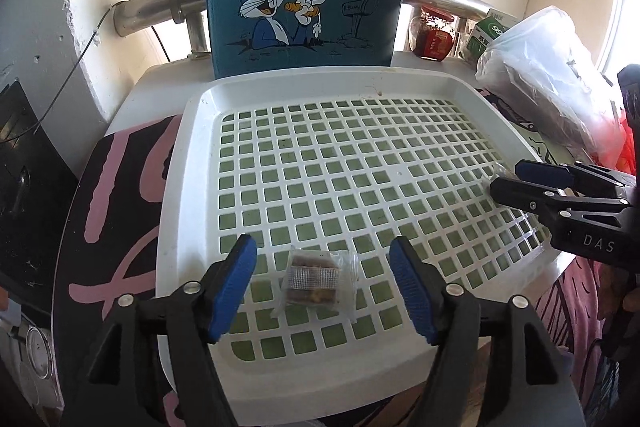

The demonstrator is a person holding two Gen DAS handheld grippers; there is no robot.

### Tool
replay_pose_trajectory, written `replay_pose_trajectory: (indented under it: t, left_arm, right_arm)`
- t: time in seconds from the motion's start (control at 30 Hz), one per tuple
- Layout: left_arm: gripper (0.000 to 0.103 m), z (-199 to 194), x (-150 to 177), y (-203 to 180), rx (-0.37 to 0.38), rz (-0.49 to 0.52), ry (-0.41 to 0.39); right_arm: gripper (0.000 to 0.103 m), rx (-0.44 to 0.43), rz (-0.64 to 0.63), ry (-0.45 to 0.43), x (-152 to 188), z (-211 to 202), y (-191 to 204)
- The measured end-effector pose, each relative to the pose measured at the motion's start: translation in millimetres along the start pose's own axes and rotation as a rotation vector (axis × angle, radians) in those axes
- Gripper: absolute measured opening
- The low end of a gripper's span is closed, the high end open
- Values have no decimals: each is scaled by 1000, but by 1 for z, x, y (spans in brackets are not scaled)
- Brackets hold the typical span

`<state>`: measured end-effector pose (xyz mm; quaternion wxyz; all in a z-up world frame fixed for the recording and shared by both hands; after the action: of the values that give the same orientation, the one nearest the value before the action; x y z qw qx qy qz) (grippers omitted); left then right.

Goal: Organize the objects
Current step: 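Carry the packets over the grid tray and open both tools to drop them, then grasp the blue foam piece with the left tool while the right grasps the blue U-clip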

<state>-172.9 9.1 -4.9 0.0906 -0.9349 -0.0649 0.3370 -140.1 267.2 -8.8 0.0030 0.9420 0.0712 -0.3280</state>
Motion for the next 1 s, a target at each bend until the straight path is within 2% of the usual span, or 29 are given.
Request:
replay_pose_trajectory:
  t: [0.03,0.07,0.13,0.23,0.3,0.37,0.43,0.5,0.63,0.7,0.8,0.93,1.0]
  left_arm:
    - [71,-8,-2,1,20,-8,-11]
    - [72,-16,-5,2,36,-15,-22]
    - [73,-37,-11,6,48,-24,-56]
    - [74,-77,-14,12,56,13,-149]
    - [82,-103,-11,16,59,35,-207]
    - [88,-124,-3,23,53,42,-255]
    - [92,-136,8,32,45,29,-278]
    - [92,-138,22,42,27,6,-261]
    - [92,-123,54,62,-11,-58,-182]
    - [92,-114,70,70,-23,-98,-124]
    - [92,-106,83,78,-41,-133,-104]
    - [91,-96,91,85,-72,-158,-93]
    - [84,-91,94,87,-72,-173,-70]
  right_arm:
    - [54,5,9,-26,-1,-6,-1]
    - [56,13,17,-52,-5,-14,-2]
    - [56,-5,27,-109,-8,-35,-1]
    - [57,-20,22,-212,-13,-76,4]
    - [58,-17,16,-276,-10,-105,10]
    - [66,-9,-3,-334,-4,-129,17]
    - [68,-7,-31,-387,6,-149,27]
    - [68,-12,-62,-411,18,-161,36]
    - [68,4,-97,-377,44,-160,46]
    - [68,1,-94,-329,57,-149,48]
    - [67,-35,-86,-236,76,-126,51]
    - [57,-54,-124,-133,98,-103,60]
    - [53,-62,-147,-98,106,-97,64]
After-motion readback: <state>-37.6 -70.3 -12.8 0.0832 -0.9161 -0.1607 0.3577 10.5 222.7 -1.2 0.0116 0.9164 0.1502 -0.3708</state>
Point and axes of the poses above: each gripper's, at about its wrist camera, not at the fingertips, and z roughly the way its jaws point, y to its left, x to its underside, the point moved 5 cm from there along z, roughly the way its jaws point, and after that the axes turned 13 degrees about -z, right-handed, at the moved point
